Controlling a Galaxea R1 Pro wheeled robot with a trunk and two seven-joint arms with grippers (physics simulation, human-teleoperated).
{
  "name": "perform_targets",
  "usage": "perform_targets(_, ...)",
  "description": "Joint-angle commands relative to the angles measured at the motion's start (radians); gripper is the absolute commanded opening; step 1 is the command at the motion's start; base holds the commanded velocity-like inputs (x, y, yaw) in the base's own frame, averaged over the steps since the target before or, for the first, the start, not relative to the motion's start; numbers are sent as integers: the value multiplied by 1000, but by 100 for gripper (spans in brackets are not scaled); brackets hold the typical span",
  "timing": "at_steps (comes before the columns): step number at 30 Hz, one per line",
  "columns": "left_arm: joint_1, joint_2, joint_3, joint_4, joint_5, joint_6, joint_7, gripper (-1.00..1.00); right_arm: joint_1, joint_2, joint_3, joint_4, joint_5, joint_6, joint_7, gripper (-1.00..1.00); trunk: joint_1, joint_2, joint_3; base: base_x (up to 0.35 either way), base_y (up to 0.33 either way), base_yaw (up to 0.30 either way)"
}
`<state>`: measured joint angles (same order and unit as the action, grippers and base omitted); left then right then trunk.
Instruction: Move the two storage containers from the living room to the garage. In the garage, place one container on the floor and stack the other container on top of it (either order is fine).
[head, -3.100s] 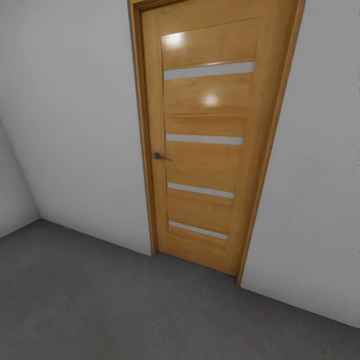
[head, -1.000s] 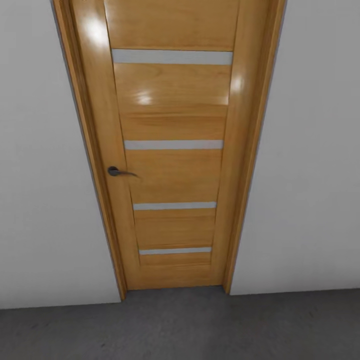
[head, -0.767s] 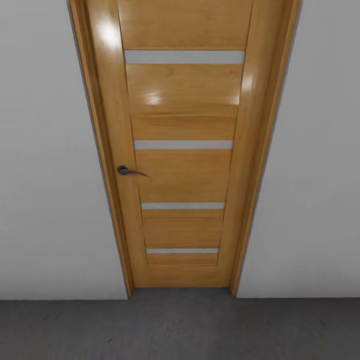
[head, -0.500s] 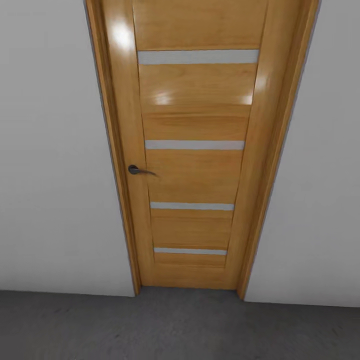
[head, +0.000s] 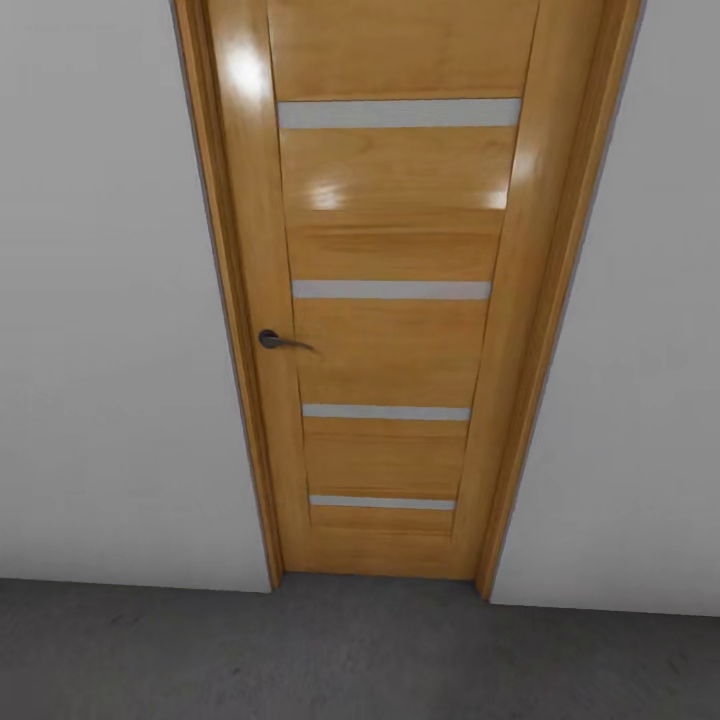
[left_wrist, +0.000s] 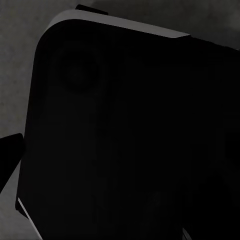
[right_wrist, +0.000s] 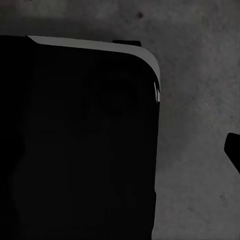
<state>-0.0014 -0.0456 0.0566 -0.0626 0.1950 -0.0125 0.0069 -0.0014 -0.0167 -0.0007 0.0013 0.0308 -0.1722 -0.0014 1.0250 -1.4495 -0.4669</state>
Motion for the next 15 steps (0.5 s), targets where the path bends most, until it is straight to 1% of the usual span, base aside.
perform_targets(1, 0, 0, 5, 0, 3, -1, 1, 100, 0, 0, 0, 0, 3, -3, 0, 100, 0, 0, -1, 0, 0, 0)
perform_targets(15, 0, 0, 9, 0, 6, -1, 1, 100, 0, 0, -1, 0, 2, -2, 1, 100, 0, 0, -1, 0, 0, 0)
